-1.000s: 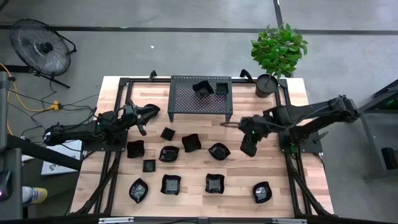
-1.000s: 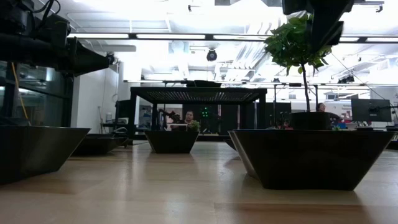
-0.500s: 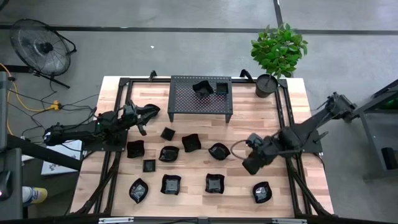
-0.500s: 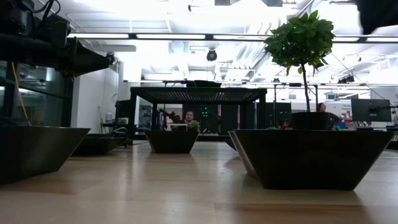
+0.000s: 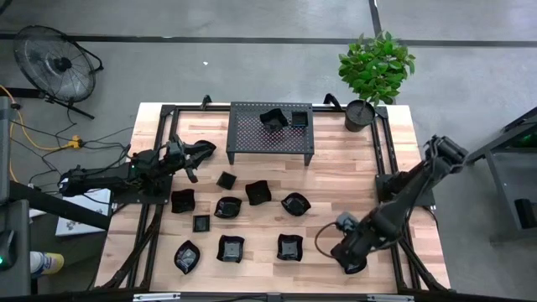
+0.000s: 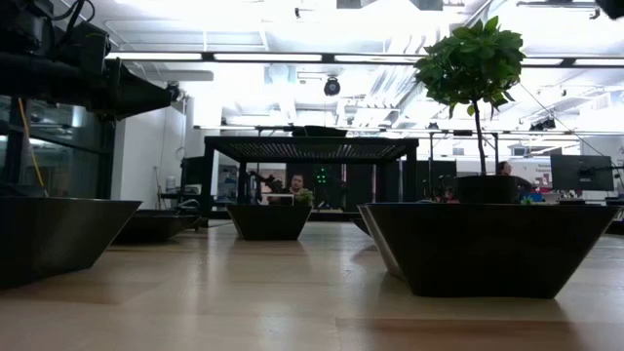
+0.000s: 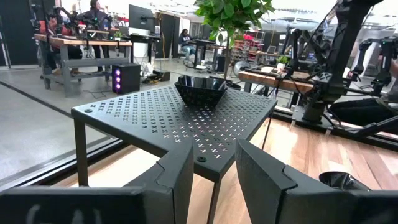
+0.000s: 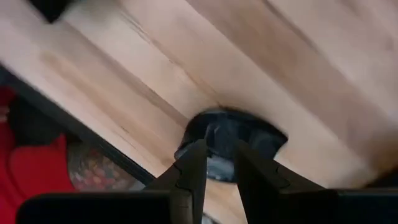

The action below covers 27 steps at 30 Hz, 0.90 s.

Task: Pick & Place Mini shaped plates
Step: Put the leaf shaped plate on the shelf

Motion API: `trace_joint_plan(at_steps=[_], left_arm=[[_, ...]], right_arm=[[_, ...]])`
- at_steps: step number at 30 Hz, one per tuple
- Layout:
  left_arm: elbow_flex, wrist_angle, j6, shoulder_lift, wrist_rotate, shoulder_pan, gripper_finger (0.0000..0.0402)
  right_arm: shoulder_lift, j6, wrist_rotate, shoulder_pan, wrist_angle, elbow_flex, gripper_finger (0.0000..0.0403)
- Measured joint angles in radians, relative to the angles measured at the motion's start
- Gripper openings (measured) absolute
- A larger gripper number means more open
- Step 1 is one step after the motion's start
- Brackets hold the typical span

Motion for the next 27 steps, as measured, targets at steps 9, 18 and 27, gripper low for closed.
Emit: trace_joint_plan(at_steps=[9, 18, 27], left_arm=[[0.000, 0.000, 0.000, 0.000, 0.000, 0.000, 0.0117], [0.000, 0.000, 0.000, 0.000, 0.000, 0.000, 0.0117], [0.000, 0.000, 0.000, 0.000, 0.000, 0.000, 0.0117]], right_arm=[[0.099, 0.272, -0.080, 0.103, -0.023, 0.000, 0.0074], [0.123, 0.409, -0.023, 0.197, -0.028, 0.000, 0.0101], [0.122, 0.425, 0.075, 0.240, -0.052, -0.007, 0.0148]])
